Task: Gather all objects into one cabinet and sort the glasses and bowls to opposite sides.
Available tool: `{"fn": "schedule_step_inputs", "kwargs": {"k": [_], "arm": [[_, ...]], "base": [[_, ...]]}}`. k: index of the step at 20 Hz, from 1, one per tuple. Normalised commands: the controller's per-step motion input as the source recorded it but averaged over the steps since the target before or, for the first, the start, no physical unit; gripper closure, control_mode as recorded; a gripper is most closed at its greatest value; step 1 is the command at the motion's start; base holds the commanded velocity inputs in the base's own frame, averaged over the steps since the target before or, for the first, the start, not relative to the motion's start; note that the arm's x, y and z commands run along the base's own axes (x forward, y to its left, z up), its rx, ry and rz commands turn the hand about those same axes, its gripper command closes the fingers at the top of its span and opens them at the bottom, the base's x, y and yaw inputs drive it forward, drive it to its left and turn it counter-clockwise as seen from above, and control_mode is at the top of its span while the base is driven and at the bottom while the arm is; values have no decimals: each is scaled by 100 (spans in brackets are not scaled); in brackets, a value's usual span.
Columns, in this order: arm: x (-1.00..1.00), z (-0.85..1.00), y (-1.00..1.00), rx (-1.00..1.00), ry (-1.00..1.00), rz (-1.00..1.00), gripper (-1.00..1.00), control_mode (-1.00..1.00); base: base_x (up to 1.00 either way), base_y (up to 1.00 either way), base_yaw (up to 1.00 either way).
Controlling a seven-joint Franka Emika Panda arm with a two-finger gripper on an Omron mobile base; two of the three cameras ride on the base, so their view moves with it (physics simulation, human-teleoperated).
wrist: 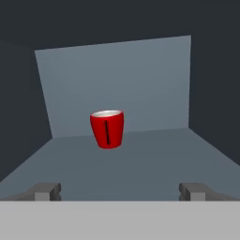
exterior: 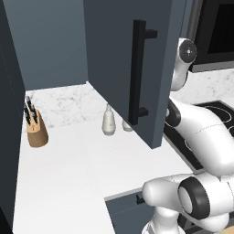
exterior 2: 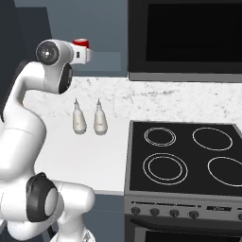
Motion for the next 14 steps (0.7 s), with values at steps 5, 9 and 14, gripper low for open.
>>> {"fn": "schedule_step_inputs", "kwargs": {"k": [5, 9, 14], "arm": [[27, 0, 0, 0, 0, 0, -100, -100], [33, 0, 0, 0, 0, 0, -100, -100], [30, 0, 1, 0, 0, 0, -100, -100]], "base": [[0, 0, 0], [0, 0, 0], [0, 0, 0]]}}
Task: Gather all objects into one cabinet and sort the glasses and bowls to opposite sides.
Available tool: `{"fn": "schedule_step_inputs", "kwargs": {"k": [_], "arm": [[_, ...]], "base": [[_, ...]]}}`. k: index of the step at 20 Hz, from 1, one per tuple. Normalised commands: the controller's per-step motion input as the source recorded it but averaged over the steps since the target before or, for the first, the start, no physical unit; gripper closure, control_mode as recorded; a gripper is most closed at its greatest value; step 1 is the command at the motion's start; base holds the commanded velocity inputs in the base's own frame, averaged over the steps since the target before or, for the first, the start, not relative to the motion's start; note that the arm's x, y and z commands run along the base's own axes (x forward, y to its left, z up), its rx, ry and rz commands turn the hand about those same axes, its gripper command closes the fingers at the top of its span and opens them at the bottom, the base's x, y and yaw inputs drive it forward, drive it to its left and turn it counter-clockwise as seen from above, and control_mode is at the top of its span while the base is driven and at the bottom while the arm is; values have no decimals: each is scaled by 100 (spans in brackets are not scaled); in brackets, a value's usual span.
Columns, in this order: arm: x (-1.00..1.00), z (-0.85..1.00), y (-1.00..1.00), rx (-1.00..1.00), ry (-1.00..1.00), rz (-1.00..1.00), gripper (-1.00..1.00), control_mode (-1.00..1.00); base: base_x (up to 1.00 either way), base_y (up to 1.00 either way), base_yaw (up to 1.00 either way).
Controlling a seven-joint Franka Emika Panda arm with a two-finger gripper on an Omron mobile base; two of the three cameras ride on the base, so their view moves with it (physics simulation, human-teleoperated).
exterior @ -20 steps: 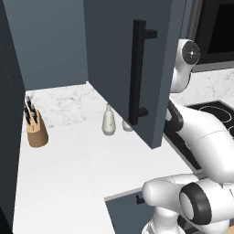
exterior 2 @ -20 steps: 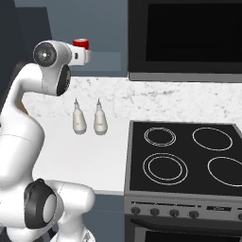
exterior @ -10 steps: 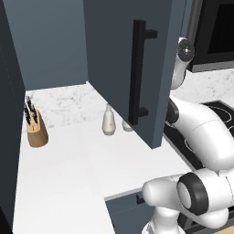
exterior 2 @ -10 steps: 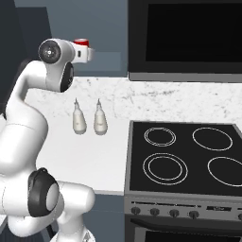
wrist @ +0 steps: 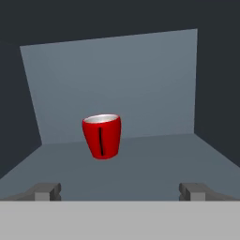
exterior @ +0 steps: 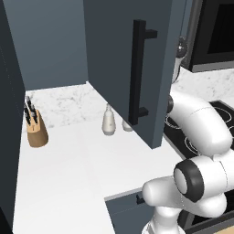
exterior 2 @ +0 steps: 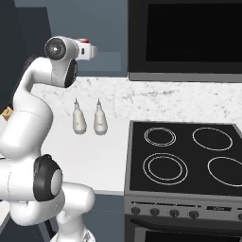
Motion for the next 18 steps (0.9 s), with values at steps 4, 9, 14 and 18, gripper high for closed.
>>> {"fn": "schedule_step_inputs", "kwargs": {"k": [4, 9, 14, 18], "arm": [[28, 11, 5, 0, 0, 0, -100, -100], [4, 52, 10, 0, -2, 0, -100, -100], [0, 50, 10, 0, -2, 0, -100, -100], [0, 4, 0, 0, 1, 0, -100, -100]], "base": [[0, 0, 0], [0, 0, 0], [0, 0, 0], [0, 0, 0]]}}
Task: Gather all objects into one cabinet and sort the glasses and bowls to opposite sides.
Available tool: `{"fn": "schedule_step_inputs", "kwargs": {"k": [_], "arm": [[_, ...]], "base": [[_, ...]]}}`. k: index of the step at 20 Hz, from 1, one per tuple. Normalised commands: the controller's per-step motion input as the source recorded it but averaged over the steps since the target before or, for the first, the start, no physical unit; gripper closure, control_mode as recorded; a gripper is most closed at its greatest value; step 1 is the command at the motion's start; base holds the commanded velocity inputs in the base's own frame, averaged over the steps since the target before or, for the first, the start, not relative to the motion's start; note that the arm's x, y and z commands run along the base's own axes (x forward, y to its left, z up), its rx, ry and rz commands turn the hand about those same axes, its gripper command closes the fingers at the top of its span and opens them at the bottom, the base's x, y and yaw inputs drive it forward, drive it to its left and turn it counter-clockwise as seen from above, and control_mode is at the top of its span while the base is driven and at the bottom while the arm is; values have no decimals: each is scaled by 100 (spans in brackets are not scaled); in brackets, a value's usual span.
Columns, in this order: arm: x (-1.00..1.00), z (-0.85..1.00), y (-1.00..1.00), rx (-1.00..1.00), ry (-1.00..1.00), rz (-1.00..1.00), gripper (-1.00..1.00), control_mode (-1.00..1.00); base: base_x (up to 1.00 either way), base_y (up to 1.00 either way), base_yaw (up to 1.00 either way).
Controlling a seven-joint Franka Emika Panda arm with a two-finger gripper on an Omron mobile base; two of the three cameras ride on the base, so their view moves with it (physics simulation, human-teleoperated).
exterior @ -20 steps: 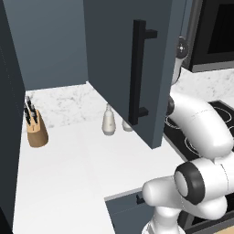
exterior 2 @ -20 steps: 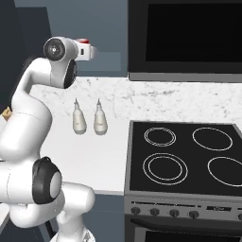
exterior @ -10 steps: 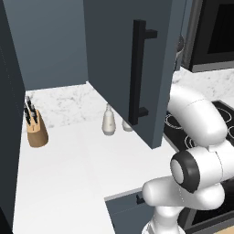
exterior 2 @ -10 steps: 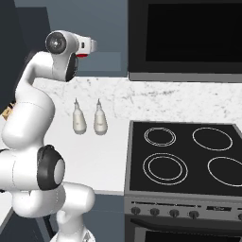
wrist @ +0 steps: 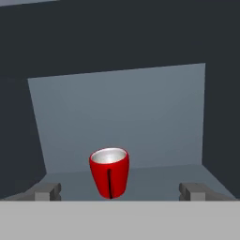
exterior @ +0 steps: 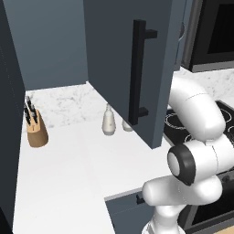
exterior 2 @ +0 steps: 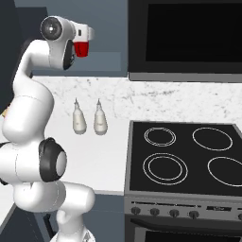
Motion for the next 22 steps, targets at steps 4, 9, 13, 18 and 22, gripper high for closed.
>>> {"fn": "schedule_step_inputs", "kwargs": {"k": [4, 9, 13, 18, 22], "arm": [[0, -17, 0, -1, 5, 0, -100, -100], [1, -19, 0, -1, 7, 0, -100, -100], [6, -1, 0, 0, 1, 0, -100, -100], [13, 0, 0, 0, 0, 0, -100, -100], [26, -6, 1, 0, 0, 0, -100, -100]], "base": [[0, 0, 0], [0, 0, 0], [0, 0, 0], [0, 0, 0], [0, 0, 0]]}}
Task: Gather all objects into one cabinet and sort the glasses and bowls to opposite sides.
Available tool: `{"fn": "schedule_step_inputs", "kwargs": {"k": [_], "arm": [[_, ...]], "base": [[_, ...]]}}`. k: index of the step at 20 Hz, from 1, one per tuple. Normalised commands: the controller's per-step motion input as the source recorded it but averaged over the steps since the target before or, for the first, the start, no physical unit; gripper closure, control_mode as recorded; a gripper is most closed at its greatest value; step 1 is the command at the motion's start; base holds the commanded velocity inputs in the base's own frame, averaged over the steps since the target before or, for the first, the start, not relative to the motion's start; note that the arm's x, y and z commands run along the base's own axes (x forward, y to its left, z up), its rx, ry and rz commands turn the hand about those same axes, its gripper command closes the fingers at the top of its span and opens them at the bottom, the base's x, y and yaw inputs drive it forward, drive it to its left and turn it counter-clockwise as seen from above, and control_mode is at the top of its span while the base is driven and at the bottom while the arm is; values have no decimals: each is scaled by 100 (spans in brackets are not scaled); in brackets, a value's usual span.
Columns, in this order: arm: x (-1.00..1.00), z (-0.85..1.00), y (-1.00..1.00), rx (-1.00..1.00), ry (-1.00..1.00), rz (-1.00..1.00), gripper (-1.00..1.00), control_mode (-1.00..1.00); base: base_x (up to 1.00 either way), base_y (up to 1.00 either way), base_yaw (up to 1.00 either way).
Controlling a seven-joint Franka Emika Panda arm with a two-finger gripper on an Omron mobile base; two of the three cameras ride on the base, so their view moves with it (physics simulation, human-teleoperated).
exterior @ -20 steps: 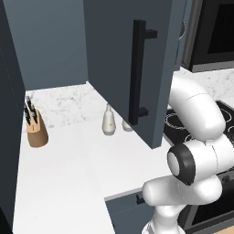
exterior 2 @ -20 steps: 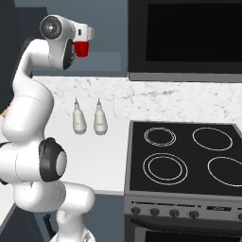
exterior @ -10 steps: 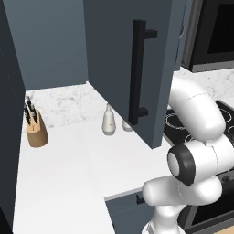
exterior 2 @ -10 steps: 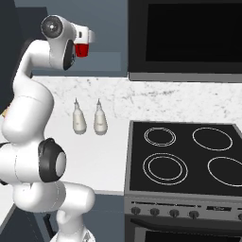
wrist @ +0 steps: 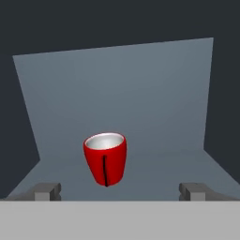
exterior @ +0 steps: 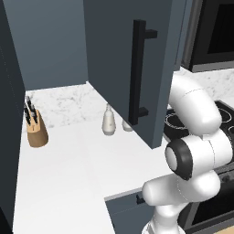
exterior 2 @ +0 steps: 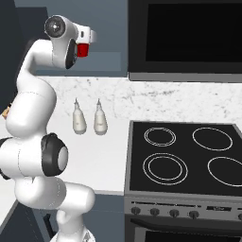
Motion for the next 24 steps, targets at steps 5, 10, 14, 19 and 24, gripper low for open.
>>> {"fn": "schedule_step_inputs", "kwargs": {"k": [5, 10, 14, 19, 24], "arm": [[26, -24, 6, 0, 0, 0, -100, -100], [21, -33, 11, 0, 0, 0, -100, -100], [14, -29, 10, 0, 0, 0, -100, -100], [14, -11, 1, 0, 0, 0, -100, -100], [19, -1, 0, 0, -3, 0, -100, -100]], "base": [[0, 0, 0], [0, 0, 0], [0, 0, 0], [0, 0, 0], [0, 0, 0]]}}
